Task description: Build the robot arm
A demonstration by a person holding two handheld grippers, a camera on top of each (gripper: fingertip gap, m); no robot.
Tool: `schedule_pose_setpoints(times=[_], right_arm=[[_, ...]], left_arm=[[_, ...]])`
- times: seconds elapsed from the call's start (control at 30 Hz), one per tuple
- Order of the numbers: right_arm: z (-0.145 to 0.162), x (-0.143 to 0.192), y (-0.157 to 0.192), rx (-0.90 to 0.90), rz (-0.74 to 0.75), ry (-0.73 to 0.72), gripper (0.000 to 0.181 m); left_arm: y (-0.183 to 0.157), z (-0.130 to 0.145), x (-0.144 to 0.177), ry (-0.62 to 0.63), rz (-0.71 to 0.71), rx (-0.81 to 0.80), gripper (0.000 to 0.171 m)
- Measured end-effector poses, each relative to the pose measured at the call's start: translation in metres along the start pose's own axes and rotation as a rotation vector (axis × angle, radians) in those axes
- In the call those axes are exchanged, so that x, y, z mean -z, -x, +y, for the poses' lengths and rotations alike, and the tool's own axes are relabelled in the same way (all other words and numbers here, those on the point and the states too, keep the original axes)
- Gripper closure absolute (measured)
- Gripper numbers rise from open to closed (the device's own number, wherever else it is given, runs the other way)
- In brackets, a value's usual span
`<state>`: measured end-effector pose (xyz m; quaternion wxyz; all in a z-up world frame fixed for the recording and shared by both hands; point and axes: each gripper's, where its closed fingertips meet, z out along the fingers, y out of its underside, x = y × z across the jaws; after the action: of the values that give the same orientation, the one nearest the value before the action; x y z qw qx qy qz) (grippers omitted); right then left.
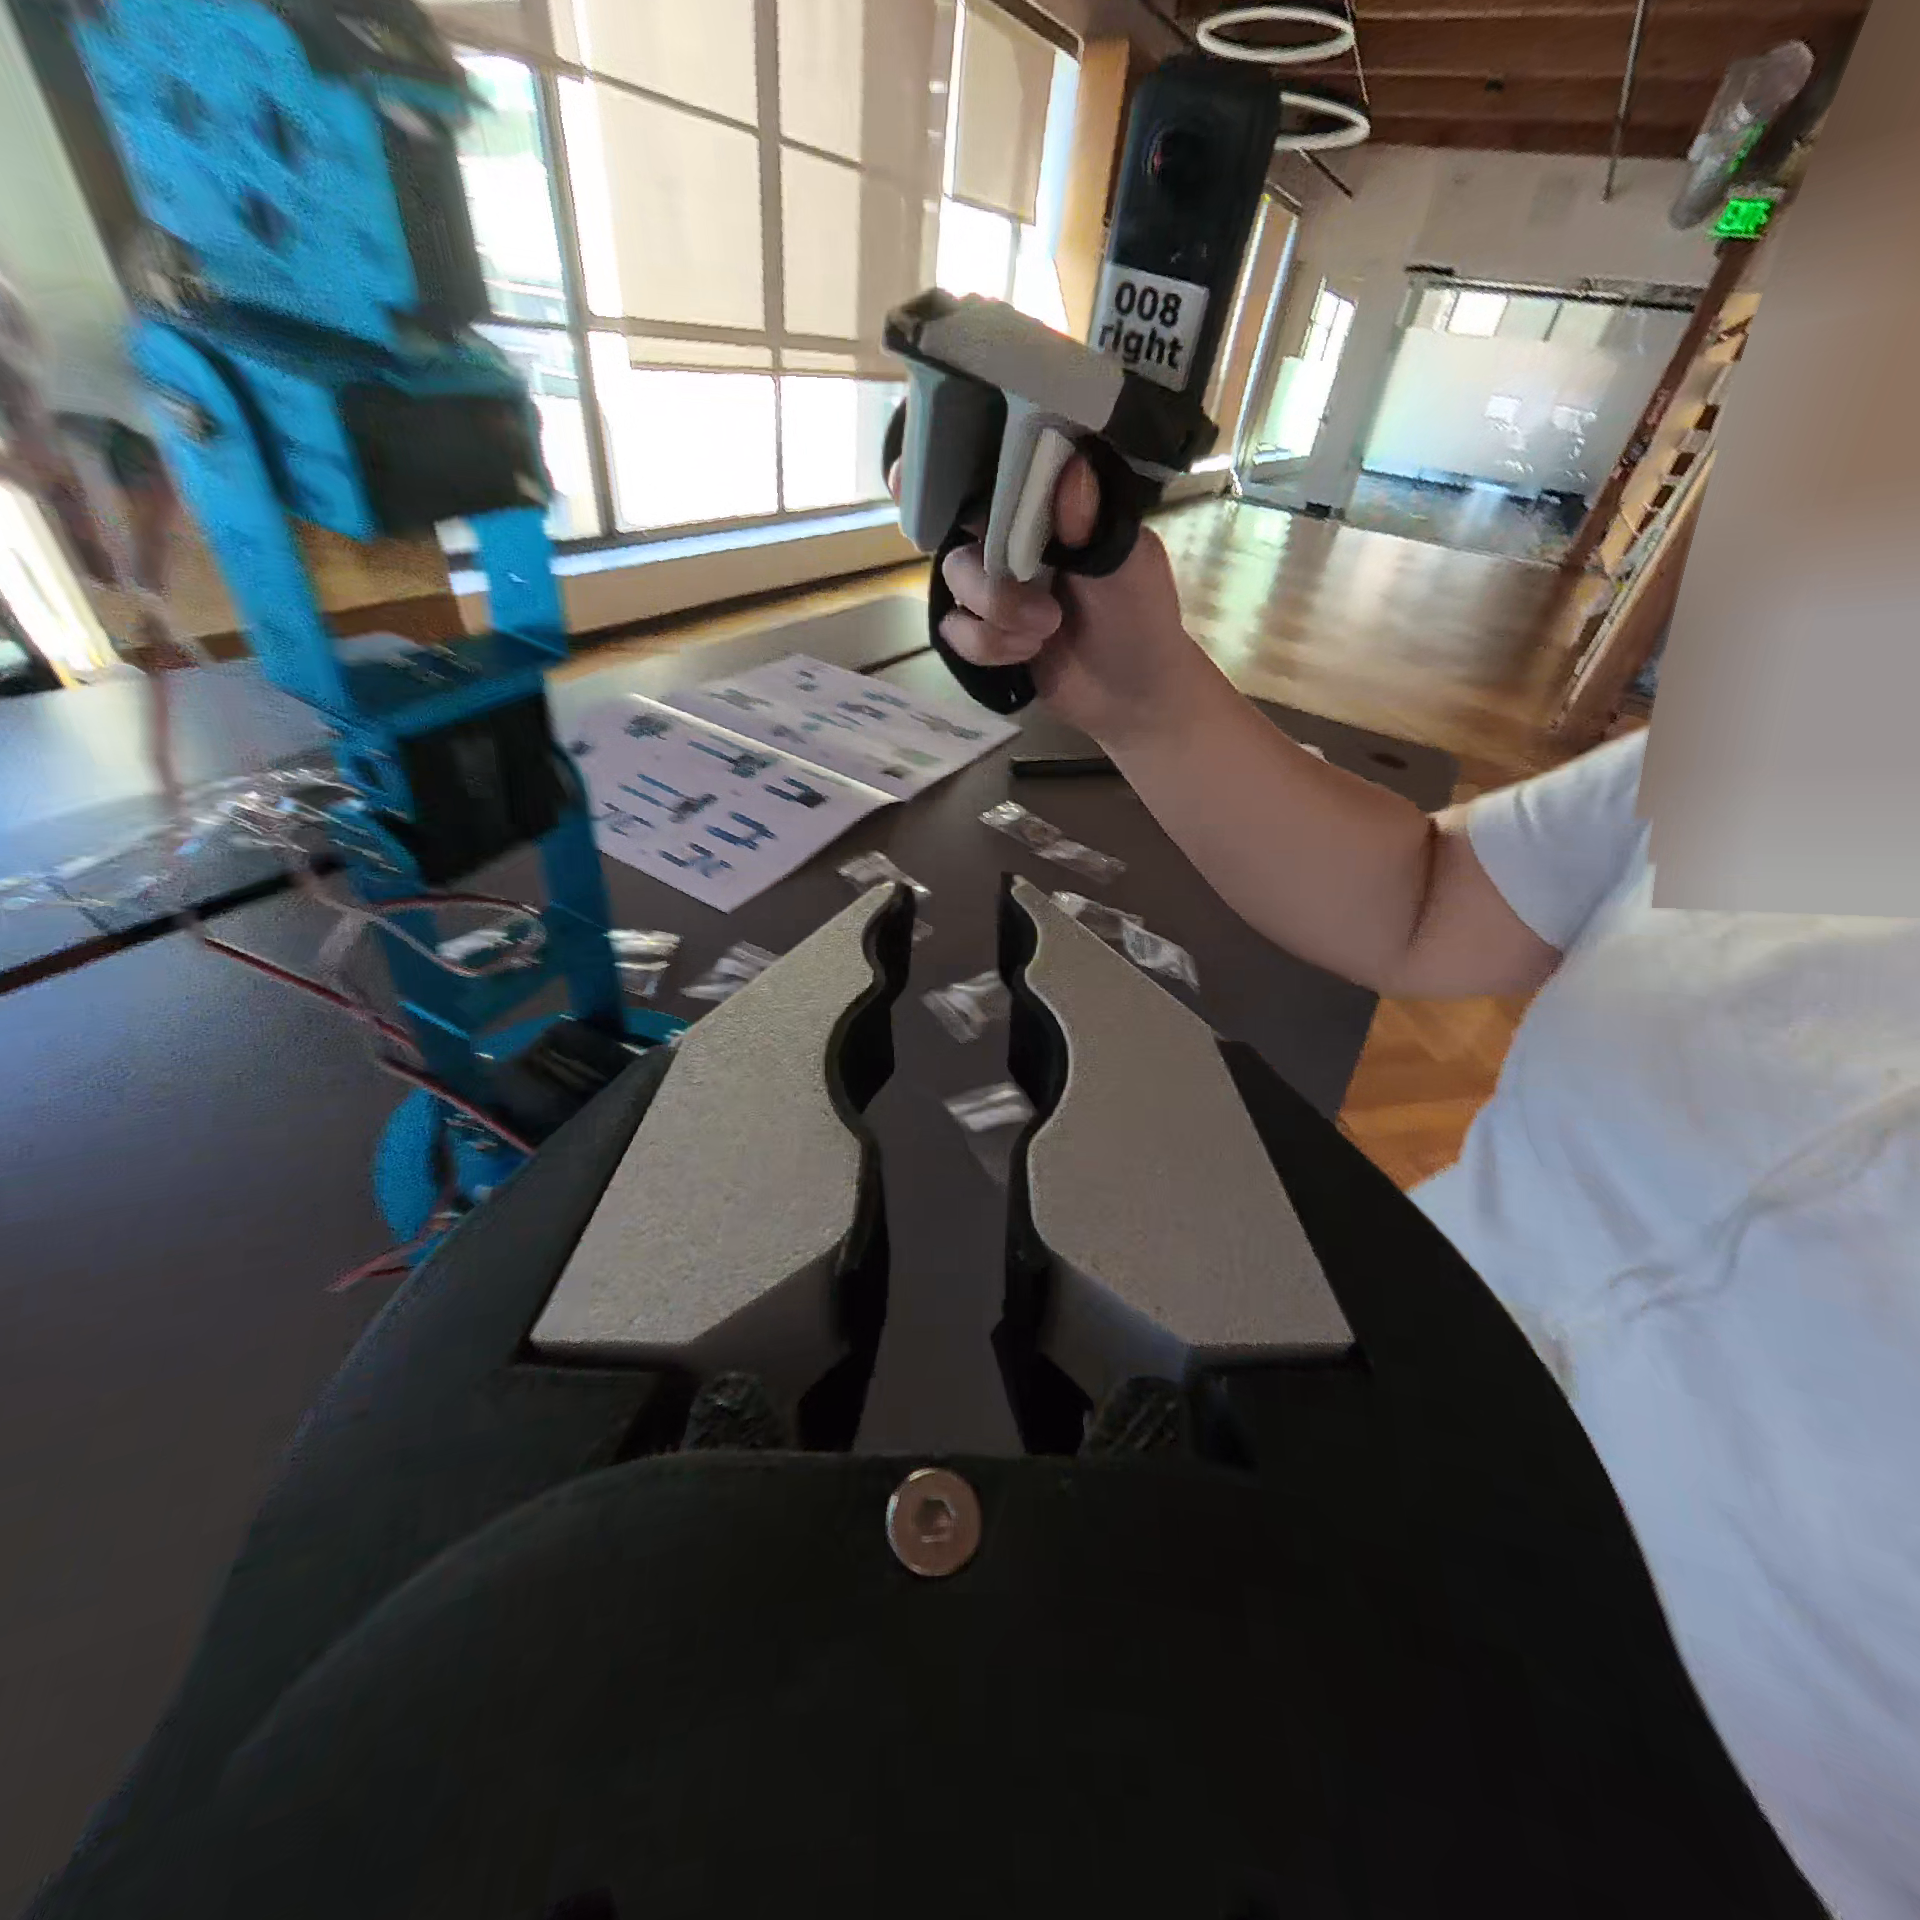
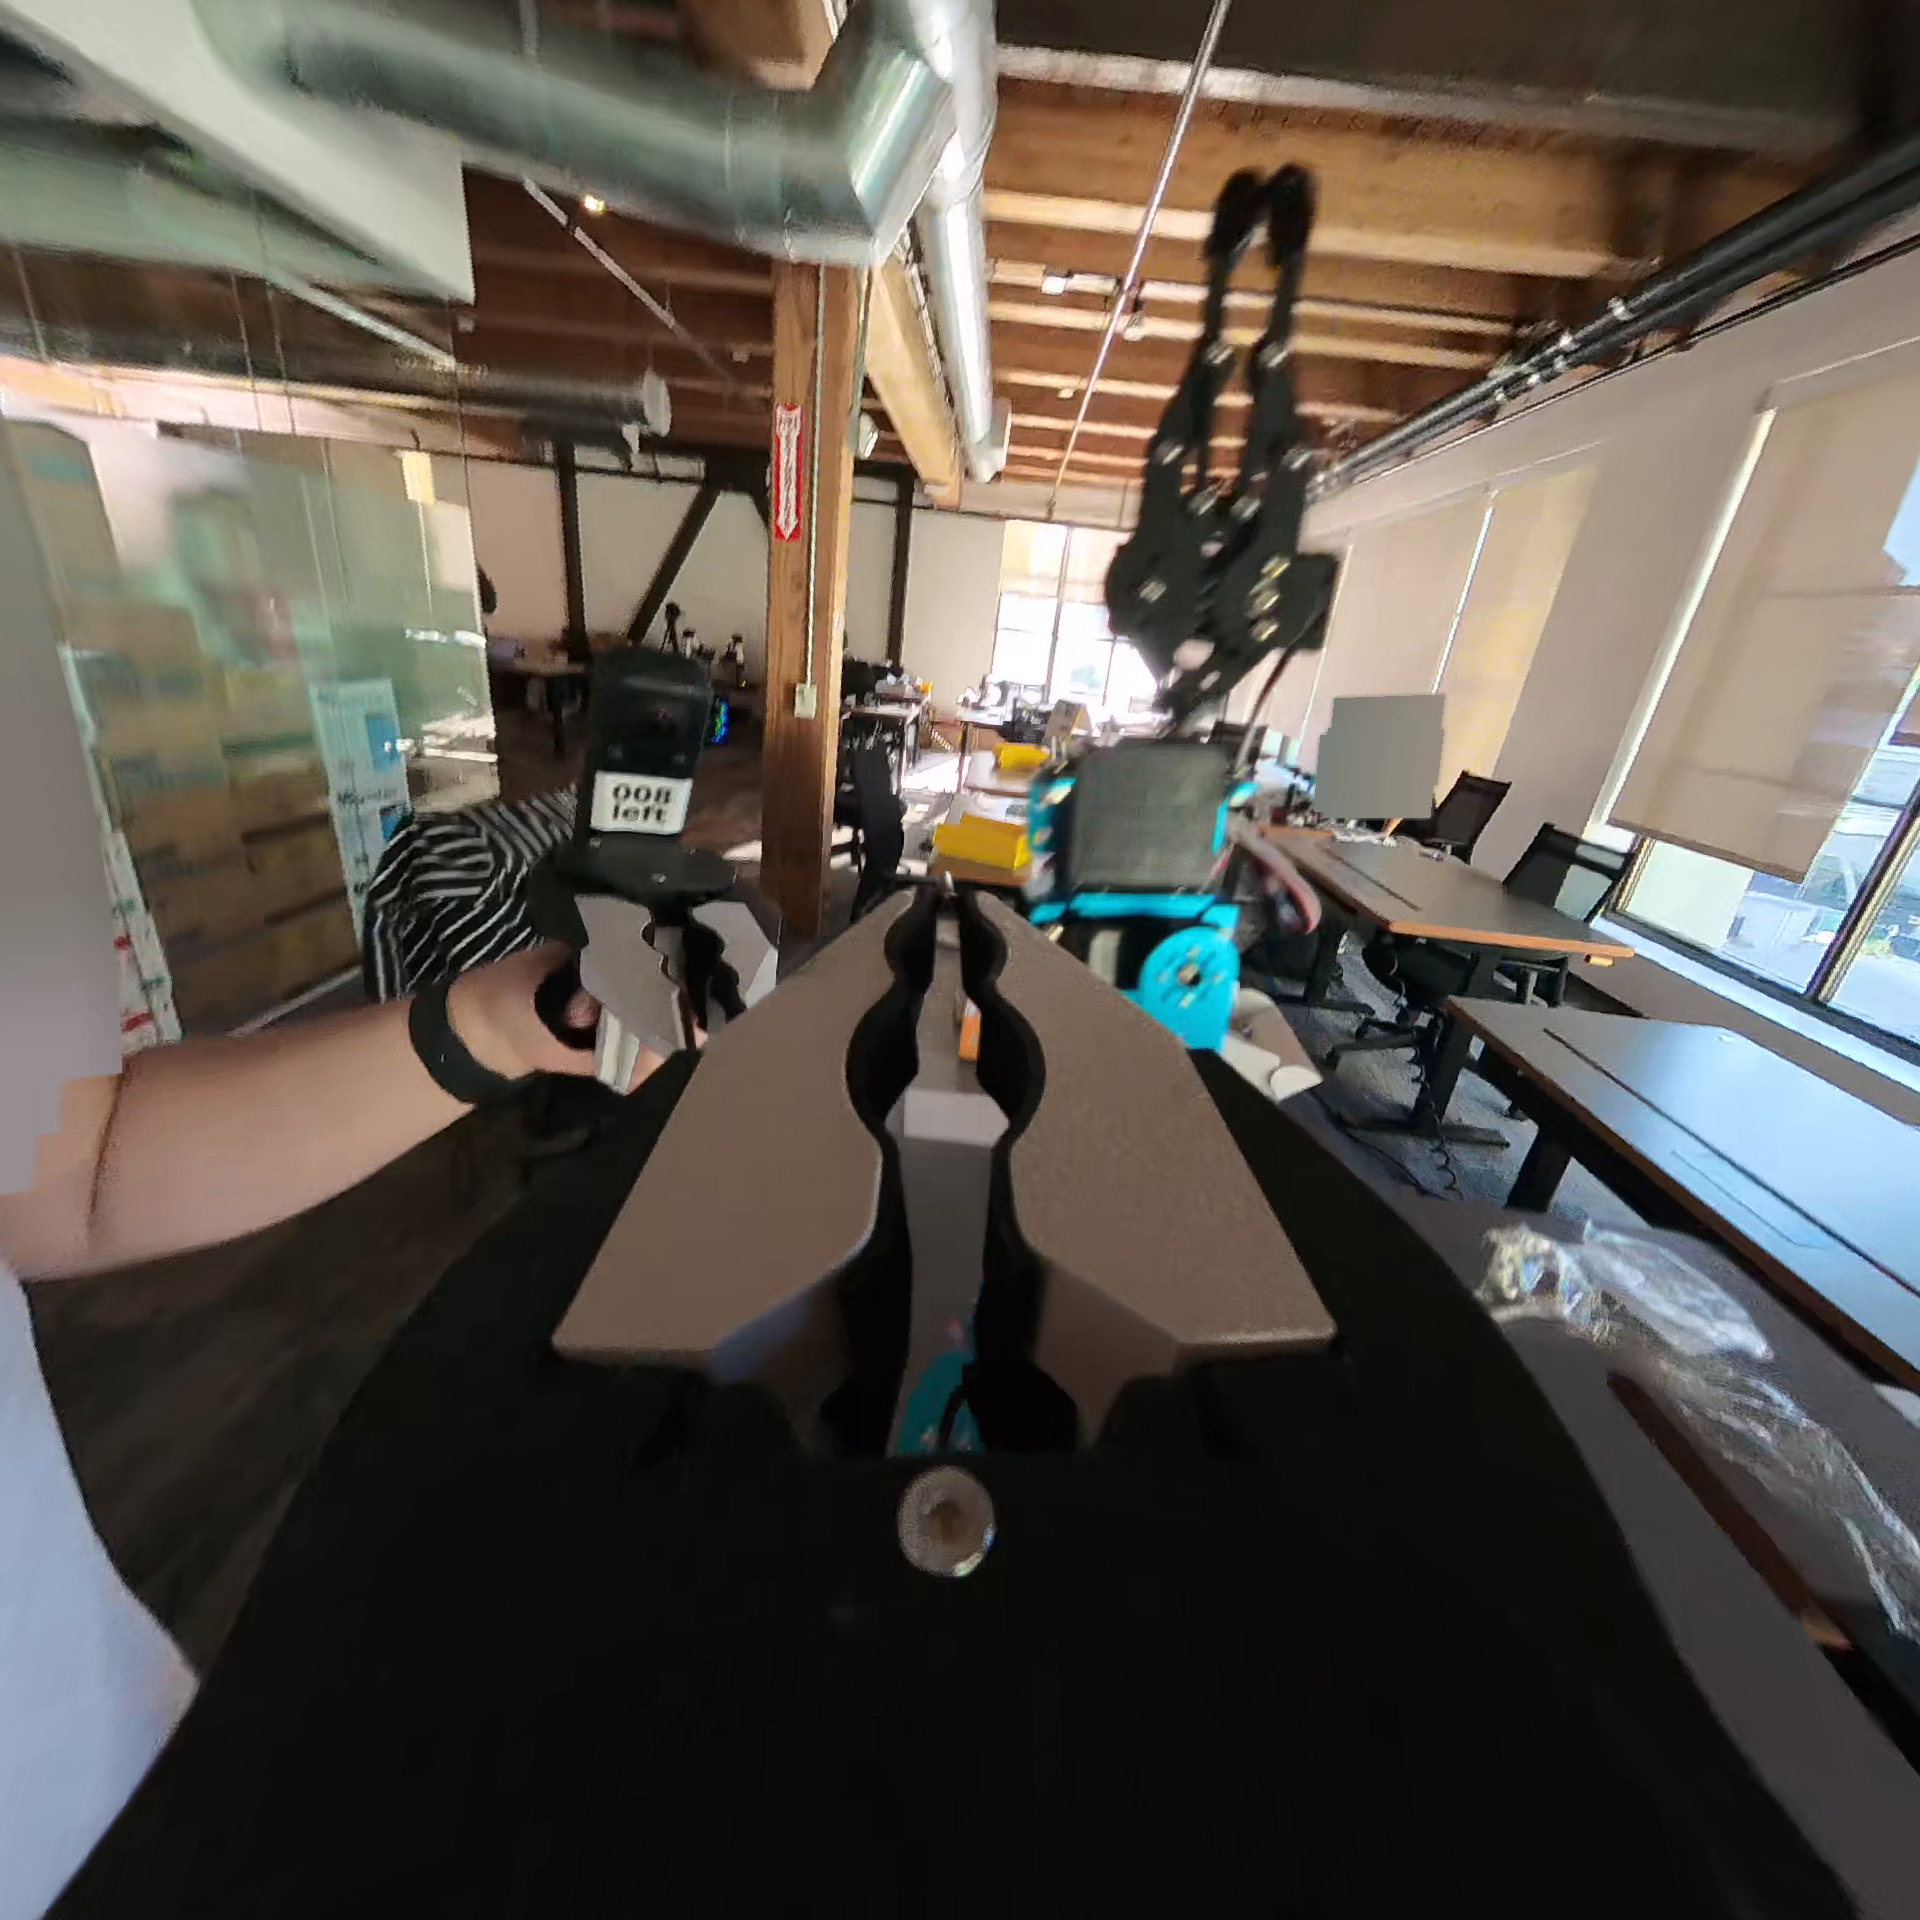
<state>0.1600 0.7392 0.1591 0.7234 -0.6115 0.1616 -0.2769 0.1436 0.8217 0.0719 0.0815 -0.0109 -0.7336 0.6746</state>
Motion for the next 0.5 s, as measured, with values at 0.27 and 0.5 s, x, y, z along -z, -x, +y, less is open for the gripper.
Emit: schedule_pose_setpoints(times=[0.27, 0.5], right_arm=[[-0.028, -0.056, -0.045, 0.137, 0.084, 0.02, 0.179], [-0.023, -0.071, -0.051, 0.199, 0.123, 0.164, 0.179]], left_arm=[[0.084, -0.07, 0.014, -0.069, -0.007, -0.122, 0.159], [0.129, -0.119, 0.006, -0.161, 0.039, -0.165, 0.135]])
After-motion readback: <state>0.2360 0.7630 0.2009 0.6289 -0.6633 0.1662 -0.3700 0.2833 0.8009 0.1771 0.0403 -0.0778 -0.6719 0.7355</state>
